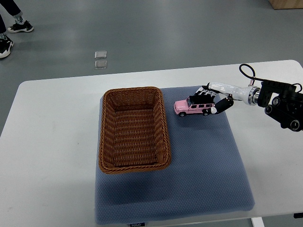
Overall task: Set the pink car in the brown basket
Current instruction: 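Lift the pink car with the right hand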
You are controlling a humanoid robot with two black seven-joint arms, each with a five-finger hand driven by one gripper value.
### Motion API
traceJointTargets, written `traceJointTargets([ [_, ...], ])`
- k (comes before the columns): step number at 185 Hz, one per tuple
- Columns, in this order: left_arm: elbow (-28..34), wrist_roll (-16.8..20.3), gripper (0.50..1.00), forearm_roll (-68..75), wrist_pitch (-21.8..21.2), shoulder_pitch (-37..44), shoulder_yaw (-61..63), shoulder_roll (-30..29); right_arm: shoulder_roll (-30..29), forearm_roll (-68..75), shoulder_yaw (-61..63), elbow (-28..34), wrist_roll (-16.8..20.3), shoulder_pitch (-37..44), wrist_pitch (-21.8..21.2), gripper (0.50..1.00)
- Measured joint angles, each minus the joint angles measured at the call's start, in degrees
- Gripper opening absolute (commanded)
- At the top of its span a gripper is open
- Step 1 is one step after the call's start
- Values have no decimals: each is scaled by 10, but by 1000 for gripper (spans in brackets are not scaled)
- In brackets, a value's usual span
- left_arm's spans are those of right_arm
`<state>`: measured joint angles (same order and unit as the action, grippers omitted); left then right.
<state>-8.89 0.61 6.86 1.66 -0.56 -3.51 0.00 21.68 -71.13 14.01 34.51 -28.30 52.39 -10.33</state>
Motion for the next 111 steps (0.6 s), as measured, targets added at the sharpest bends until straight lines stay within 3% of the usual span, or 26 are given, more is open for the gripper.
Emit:
traceJointTargets([
  [111, 0, 0, 1000, 0, 0, 0, 0, 0, -15, 22, 13, -2, -32, 60, 25, 500],
])
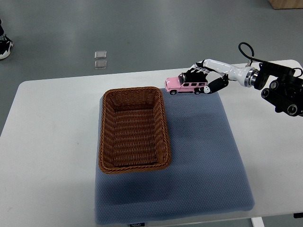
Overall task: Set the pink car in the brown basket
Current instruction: 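Lift the pink car with the right hand, then carry the car over the wicker basket and lower it inside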
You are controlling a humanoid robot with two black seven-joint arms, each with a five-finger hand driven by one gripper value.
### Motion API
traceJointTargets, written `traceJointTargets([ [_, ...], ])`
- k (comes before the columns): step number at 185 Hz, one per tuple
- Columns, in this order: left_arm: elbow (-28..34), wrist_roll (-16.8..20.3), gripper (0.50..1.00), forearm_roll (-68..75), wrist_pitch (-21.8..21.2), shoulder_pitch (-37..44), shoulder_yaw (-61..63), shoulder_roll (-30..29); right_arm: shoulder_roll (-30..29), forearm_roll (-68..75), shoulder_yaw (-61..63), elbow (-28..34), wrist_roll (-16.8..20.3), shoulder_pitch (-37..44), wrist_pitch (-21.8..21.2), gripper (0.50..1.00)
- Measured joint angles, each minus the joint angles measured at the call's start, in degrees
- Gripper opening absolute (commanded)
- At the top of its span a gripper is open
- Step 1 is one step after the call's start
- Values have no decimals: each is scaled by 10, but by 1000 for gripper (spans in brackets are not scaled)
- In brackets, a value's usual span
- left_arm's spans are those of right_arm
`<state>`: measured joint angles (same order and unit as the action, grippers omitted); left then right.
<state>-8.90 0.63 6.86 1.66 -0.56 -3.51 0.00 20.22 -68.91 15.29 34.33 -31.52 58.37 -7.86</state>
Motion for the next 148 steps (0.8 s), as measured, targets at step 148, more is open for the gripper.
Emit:
traceJointTargets([
  [148, 0, 0, 1000, 0, 0, 0, 0, 0, -160, -70, -122, 5, 0, 64, 56, 500],
])
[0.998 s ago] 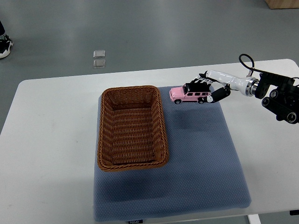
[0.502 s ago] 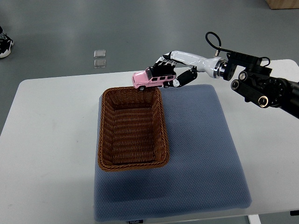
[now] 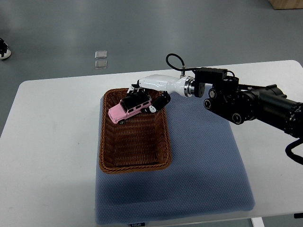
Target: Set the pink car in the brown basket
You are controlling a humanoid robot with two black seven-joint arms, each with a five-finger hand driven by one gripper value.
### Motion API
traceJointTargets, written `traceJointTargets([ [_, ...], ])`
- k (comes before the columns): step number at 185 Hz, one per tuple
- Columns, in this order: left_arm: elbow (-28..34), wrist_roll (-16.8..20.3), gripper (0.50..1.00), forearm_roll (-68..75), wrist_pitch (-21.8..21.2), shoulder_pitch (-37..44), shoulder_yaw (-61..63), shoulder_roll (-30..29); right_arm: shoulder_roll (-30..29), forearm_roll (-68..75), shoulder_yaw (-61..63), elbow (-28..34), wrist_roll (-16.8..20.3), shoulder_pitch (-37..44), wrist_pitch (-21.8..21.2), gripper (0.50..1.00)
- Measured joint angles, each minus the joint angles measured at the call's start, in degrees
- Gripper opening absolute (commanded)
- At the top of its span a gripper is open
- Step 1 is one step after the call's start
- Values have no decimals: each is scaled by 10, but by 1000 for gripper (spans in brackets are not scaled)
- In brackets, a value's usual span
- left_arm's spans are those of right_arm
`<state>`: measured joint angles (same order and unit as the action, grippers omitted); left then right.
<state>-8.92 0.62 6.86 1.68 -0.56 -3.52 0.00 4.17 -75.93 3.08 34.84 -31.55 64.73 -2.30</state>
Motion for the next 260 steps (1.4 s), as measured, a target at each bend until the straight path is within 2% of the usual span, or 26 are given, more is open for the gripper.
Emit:
traceJointTargets([
  [70, 0, 0, 1000, 0, 0, 0, 0, 0, 0, 0, -10, -1, 4, -9, 8, 500],
  [71, 0, 0, 1000, 0, 0, 0, 0, 0, 0, 0, -10, -1, 4, -9, 8, 525],
  [72, 0, 0, 1000, 0, 0, 0, 0, 0, 0, 0, -10, -1, 4, -9, 8, 525],
  [73, 0, 0, 1000, 0, 0, 0, 0, 0, 0, 0, -10, -1, 4, -9, 8, 559],
  [74, 0, 0, 1000, 0, 0, 0, 0, 0, 0, 0, -10, -1, 4, -9, 8, 560],
  [75, 0, 0, 1000, 0, 0, 0, 0, 0, 1, 1, -10, -1, 4, -9, 8, 594],
  [78, 0, 0, 1000, 0, 0, 0, 0, 0, 1, 1, -10, -1, 4, -9, 8, 623],
  [79, 0, 0, 1000, 0, 0, 0, 0, 0, 1, 2, -10, -1, 4, -9, 8, 651],
  [80, 0, 0, 1000, 0, 0, 0, 0, 0, 1, 2, -10, -1, 4, -9, 8, 652],
  [81, 0, 0, 1000, 0, 0, 0, 0, 0, 1, 2, -10, -1, 4, -9, 8, 680],
  [82, 0, 0, 1000, 0, 0, 0, 0, 0, 2, 3, -10, -1, 4, -9, 8, 680],
  [83, 0, 0, 1000, 0, 0, 0, 0, 0, 2, 3, -10, -1, 4, -9, 8, 709],
  [84, 0, 0, 1000, 0, 0, 0, 0, 0, 2, 3, -10, -1, 4, -9, 8, 709],
  [85, 0, 0, 1000, 0, 0, 0, 0, 0, 2, 4, -10, -1, 4, -9, 8, 735],
  [88, 0, 0, 1000, 0, 0, 0, 0, 0, 3, 5, -9, -1, 4, -9, 8, 756],
  [91, 0, 0, 1000, 0, 0, 0, 0, 0, 4, 6, -9, -1, 4, -9, 8, 799],
  [99, 0, 0, 1000, 0, 0, 0, 0, 0, 5, 9, -6, -1, 4, -9, 8, 862],
  [111, 0, 0, 1000, 0, 0, 0, 0, 0, 7, 13, -2, -2, 2, -10, 8, 895],
  [129, 0, 0, 1000, 0, 0, 0, 0, 0, 9, 26, 0, -2, 1, -11, 7, 913],
  [205, 0, 0, 1000, 0, 0, 0, 0, 0, 31, 136, 1, -3, 6, -13, 0, 911],
  [229, 0, 0, 1000, 0, 0, 0, 0, 0, 41, 252, 2, -6, 16, -16, -1, 911],
  [260, 0, 0, 1000, 0, 0, 0, 0, 0, 63, 437, 2, -7, 61, -26, -9, 911],
])
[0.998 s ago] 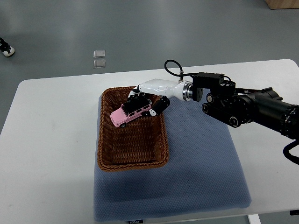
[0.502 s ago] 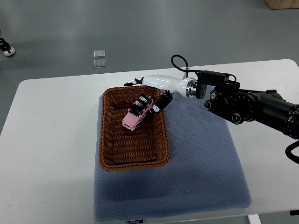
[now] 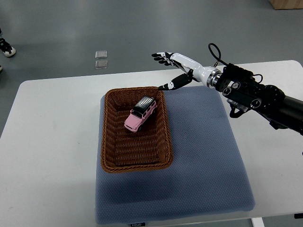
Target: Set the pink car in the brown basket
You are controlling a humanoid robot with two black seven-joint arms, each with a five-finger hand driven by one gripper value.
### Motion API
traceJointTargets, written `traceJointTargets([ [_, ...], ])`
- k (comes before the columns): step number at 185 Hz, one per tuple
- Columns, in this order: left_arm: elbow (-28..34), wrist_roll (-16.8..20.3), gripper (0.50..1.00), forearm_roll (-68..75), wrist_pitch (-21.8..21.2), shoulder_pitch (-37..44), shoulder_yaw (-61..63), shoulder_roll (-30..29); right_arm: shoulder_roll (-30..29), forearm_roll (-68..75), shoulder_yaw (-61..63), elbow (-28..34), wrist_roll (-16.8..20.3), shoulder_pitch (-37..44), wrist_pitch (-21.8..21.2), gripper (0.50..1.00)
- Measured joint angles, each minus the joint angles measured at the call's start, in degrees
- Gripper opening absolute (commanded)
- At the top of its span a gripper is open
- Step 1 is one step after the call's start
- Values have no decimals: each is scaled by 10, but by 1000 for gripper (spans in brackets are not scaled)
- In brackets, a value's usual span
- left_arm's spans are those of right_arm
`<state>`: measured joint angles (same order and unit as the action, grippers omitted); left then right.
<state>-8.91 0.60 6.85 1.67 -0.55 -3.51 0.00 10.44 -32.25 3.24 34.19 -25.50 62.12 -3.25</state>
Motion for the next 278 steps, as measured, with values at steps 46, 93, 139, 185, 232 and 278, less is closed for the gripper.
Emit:
traceJointTargets([
  [46, 0, 0, 1000, 0, 0, 0, 0, 0, 25, 191, 55, -14, 31, -23, -31, 911],
  [93, 0, 0, 1000, 0, 0, 0, 0, 0, 26, 252, 185, -33, 112, -81, -67, 911],
  [139, 0, 0, 1000, 0, 0, 0, 0, 0, 27, 284, 269, -54, 164, -121, -141, 911],
  [185, 0, 0, 1000, 0, 0, 0, 0, 0, 30, 295, 275, -58, 168, -132, -162, 911],
  [232, 0, 0, 1000, 0, 0, 0, 0, 0, 35, 335, 276, -59, 167, -132, -186, 913],
  [278, 0, 0, 1000, 0, 0, 0, 0, 0, 27, 338, 276, -83, 161, -131, -180, 913],
])
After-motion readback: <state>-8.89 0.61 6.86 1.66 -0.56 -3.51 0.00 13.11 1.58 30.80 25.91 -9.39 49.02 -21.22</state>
